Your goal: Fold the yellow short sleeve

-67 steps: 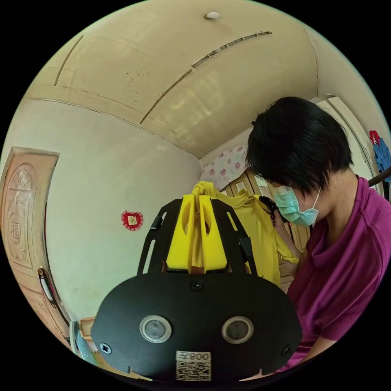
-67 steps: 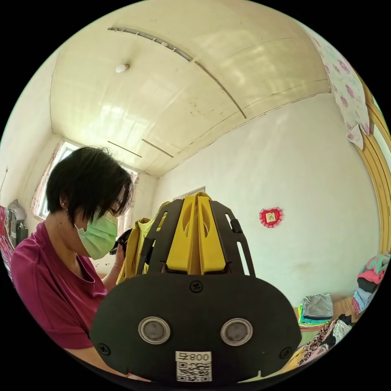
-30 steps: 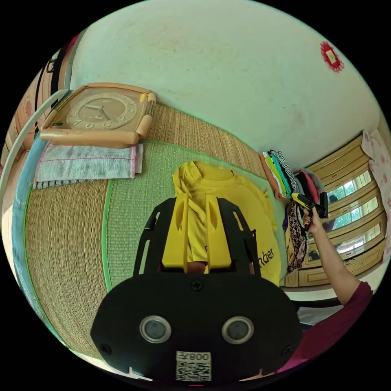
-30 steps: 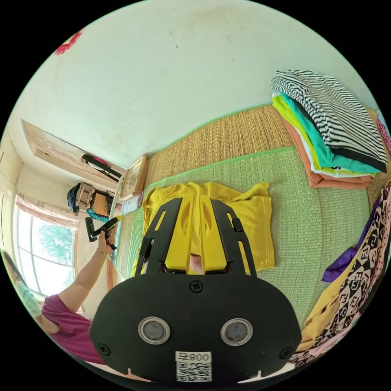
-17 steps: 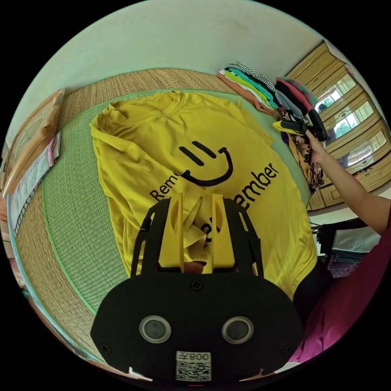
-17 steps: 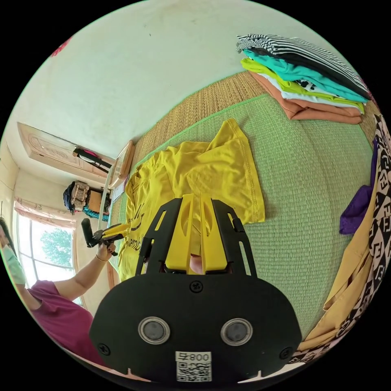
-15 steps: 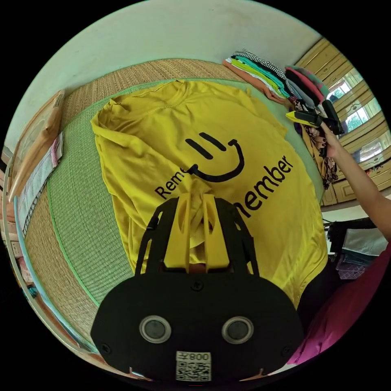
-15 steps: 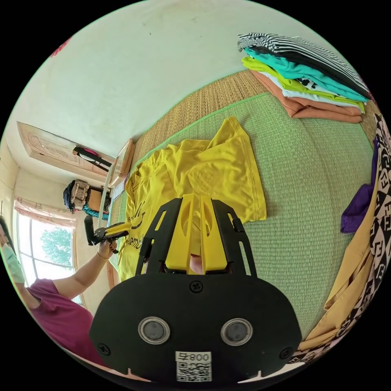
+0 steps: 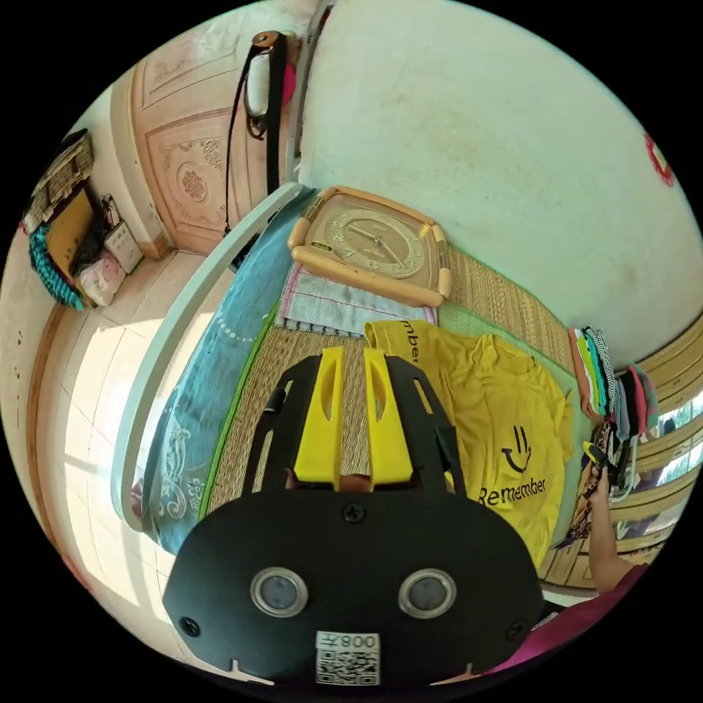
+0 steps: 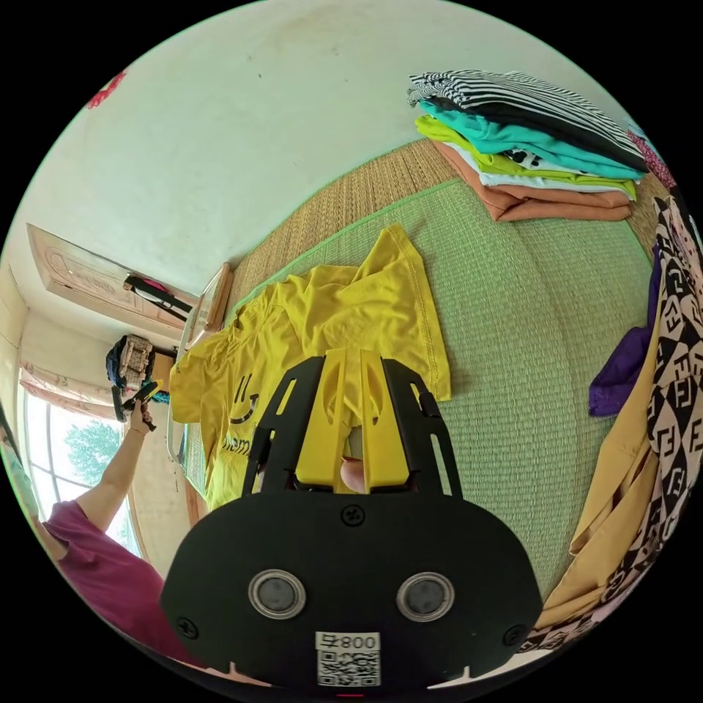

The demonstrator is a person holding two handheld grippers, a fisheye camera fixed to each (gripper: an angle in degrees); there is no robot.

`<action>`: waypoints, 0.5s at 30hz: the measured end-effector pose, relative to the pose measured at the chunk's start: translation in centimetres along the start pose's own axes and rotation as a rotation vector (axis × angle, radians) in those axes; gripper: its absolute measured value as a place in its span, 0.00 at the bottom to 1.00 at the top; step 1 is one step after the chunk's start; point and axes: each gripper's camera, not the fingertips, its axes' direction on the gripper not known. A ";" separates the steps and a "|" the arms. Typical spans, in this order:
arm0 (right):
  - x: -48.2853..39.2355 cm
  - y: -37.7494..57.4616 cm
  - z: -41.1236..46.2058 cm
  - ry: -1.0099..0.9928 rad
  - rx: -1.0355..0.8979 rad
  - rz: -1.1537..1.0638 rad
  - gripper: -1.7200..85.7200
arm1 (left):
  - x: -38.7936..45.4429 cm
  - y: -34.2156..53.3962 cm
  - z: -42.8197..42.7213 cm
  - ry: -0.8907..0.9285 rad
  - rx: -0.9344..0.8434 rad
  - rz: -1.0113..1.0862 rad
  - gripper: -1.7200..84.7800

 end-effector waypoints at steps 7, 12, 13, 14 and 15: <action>0.3 -1.7 5.0 0.308 -0.153 -0.053 0.07 | 6.5 3.5 7.7 0.135 -0.180 0.242 0.07; 1.3 0.8 5.1 0.329 -0.157 -0.065 0.03 | 7.5 4.6 12.6 0.078 -0.313 0.250 0.04; 1.5 1.6 4.8 0.336 -0.138 -0.056 0.02 | 7.4 4.5 12.8 0.081 -0.317 0.248 0.04; 1.6 1.8 4.6 0.330 -0.125 -0.047 0.02 | 7.4 4.3 12.9 0.092 -0.304 0.244 0.04; 1.7 2.0 4.0 0.305 -0.092 -0.026 0.02 | 7.4 3.9 12.9 0.113 -0.288 0.240 0.04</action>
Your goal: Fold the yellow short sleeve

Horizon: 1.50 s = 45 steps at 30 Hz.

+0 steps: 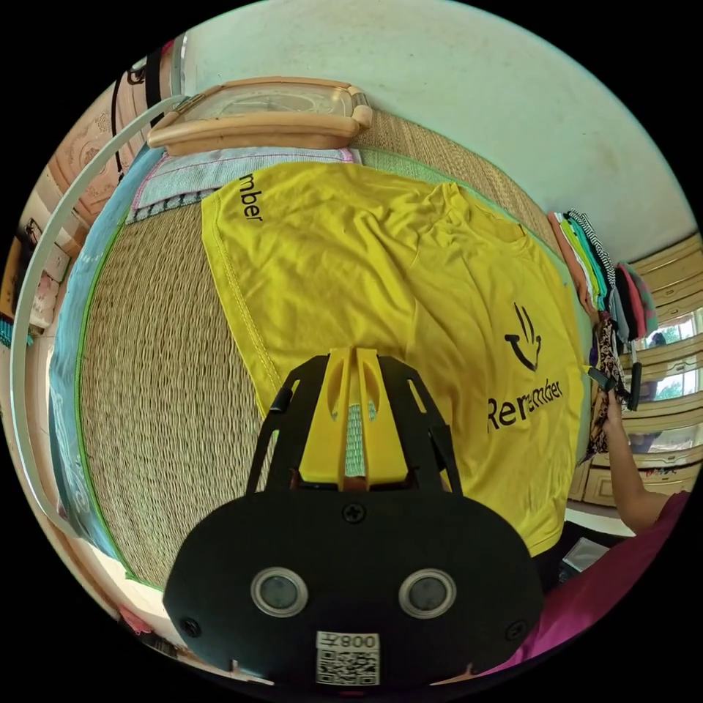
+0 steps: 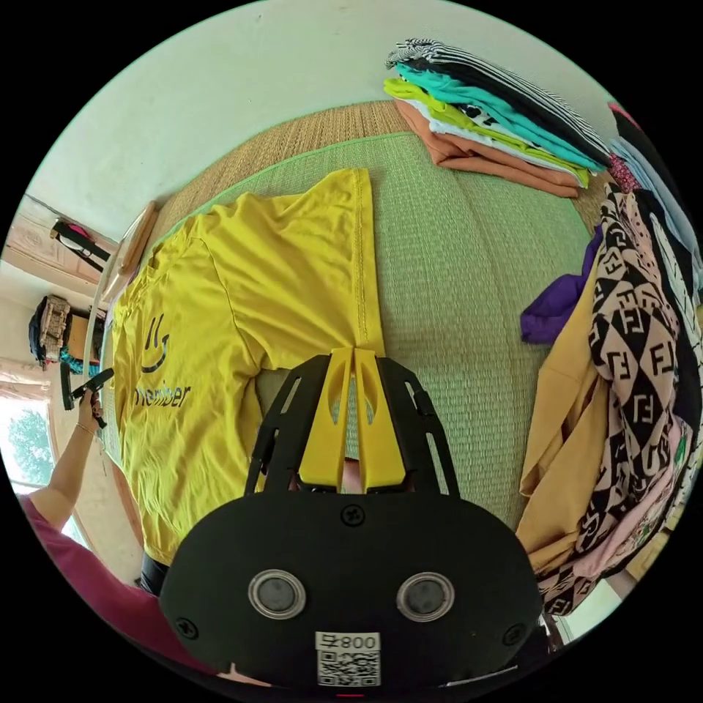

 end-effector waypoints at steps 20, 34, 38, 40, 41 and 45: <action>-2.8 -19.9 8.7 0.107 0.031 -0.003 0.01 | -1.0 -10.6 4.4 0.043 0.148 -0.145 0.02; -18.4 -20.9 13.8 -0.202 0.038 -0.379 0.01 | 4.2 -16.3 6.5 0.124 0.221 -0.043 0.02; -20.5 -22.3 16.8 -0.110 -0.006 -0.394 0.01 | 6.3 -18.6 7.6 0.129 0.218 0.019 0.02; -20.1 -22.6 17.6 -0.139 -0.013 -0.371 0.01 | 8.2 -19.6 7.9 0.155 0.225 0.087 0.02; -20.0 -22.6 17.7 -0.147 -0.015 -0.369 0.01 | 9.6 -20.5 8.3 0.170 0.220 0.130 0.02; -19.9 -22.7 18.2 -0.123 0.010 -0.372 0.02 | 14.4 -24.3 11.1 0.117 0.145 0.217 0.02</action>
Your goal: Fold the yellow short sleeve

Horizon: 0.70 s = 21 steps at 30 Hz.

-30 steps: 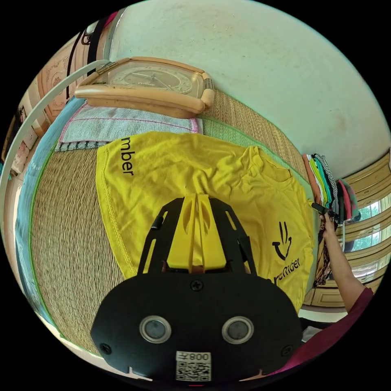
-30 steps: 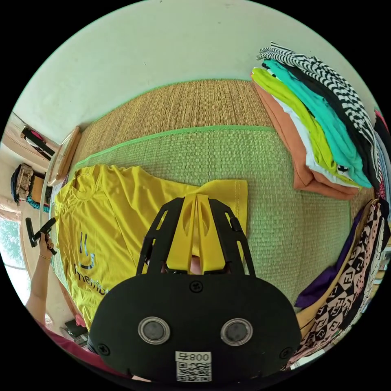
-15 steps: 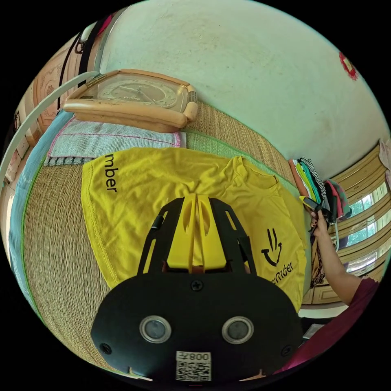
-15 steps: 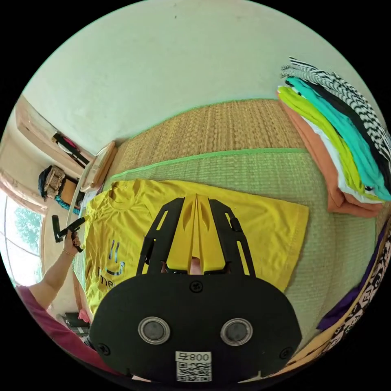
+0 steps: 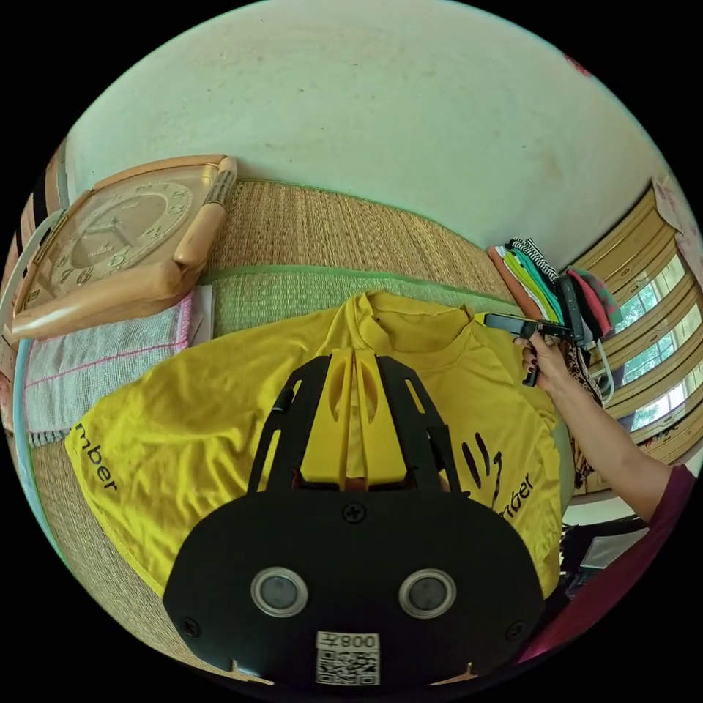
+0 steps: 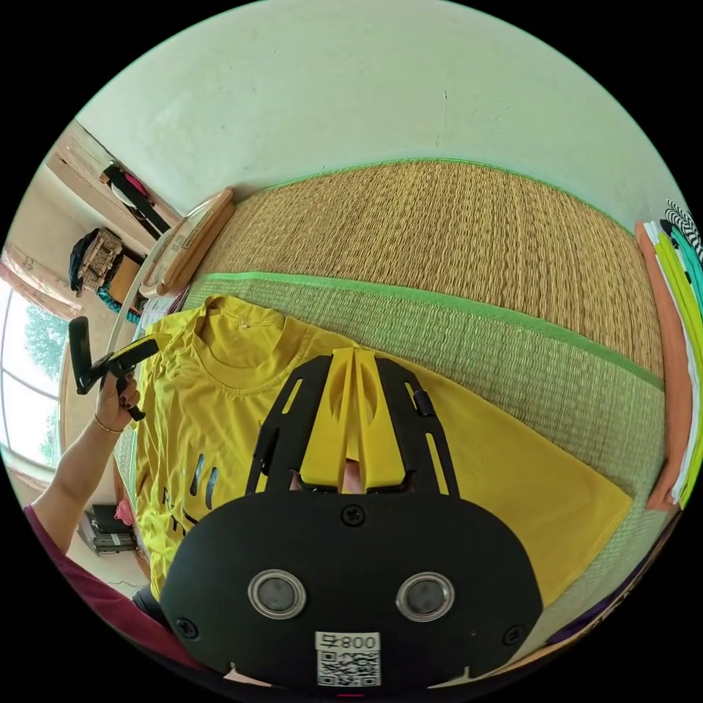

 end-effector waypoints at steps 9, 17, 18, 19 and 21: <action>-1.0 0.1 -0.7 -0.018 0.091 -0.023 0.02 | 6.3 -5.6 3.2 0.134 0.011 0.140 0.05; 0.0 0.3 0.0 -0.114 0.089 -0.012 0.03 | 14.3 -10.7 9.4 0.117 -0.127 0.358 0.09; 0.3 0.4 0.2 -0.146 0.076 -0.015 0.03 | 15.3 -11.2 10.3 0.108 -0.156 0.380 0.09; 0.5 0.6 0.3 -0.170 0.074 -0.011 0.03 | 15.7 -11.4 10.8 0.103 -0.170 0.393 0.09; 0.7 1.2 0.4 -0.187 0.081 -0.007 0.03 | 17.3 -11.9 12.2 0.043 -0.211 0.435 0.08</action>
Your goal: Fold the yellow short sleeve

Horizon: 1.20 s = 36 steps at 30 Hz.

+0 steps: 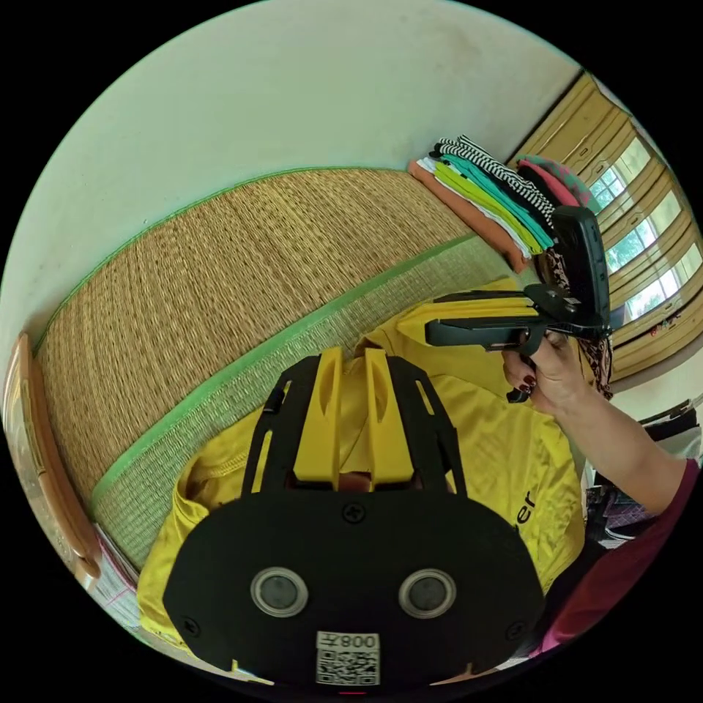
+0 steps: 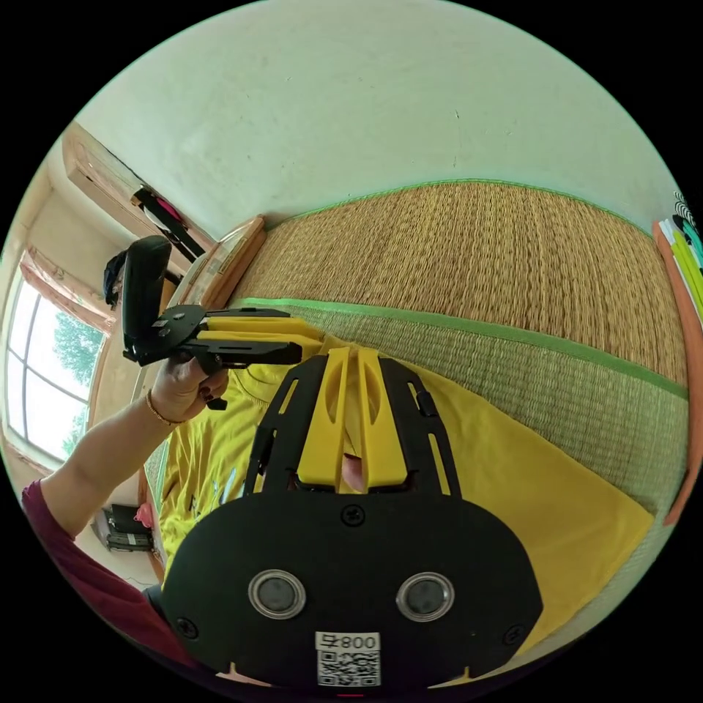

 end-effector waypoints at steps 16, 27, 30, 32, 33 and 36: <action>-0.9 0.5 -0.3 0.010 0.029 -0.004 0.02 | 5.1 -1.8 -0.2 -0.217 0.093 0.133 0.02; -0.8 1.9 1.9 0.066 -0.019 0.044 0.02 | 2.0 7.5 -4.5 -0.092 0.231 -0.043 0.02; -1.9 2.5 0.9 0.037 0.032 0.012 0.02 | 0.5 14.3 -5.8 -0.144 0.254 -0.149 0.02; -2.8 2.6 0.6 0.045 0.049 -0.010 0.02 | -0.9 17.7 -5.6 -0.213 0.230 -0.256 0.02; -3.1 2.5 0.9 0.064 0.036 -0.013 0.02 | -2.2 19.3 -4.9 -0.201 0.191 -0.332 0.02; -2.8 2.1 2.7 0.124 -0.048 0.034 0.02 | -4.8 21.7 -3.6 -0.141 0.175 -0.417 0.02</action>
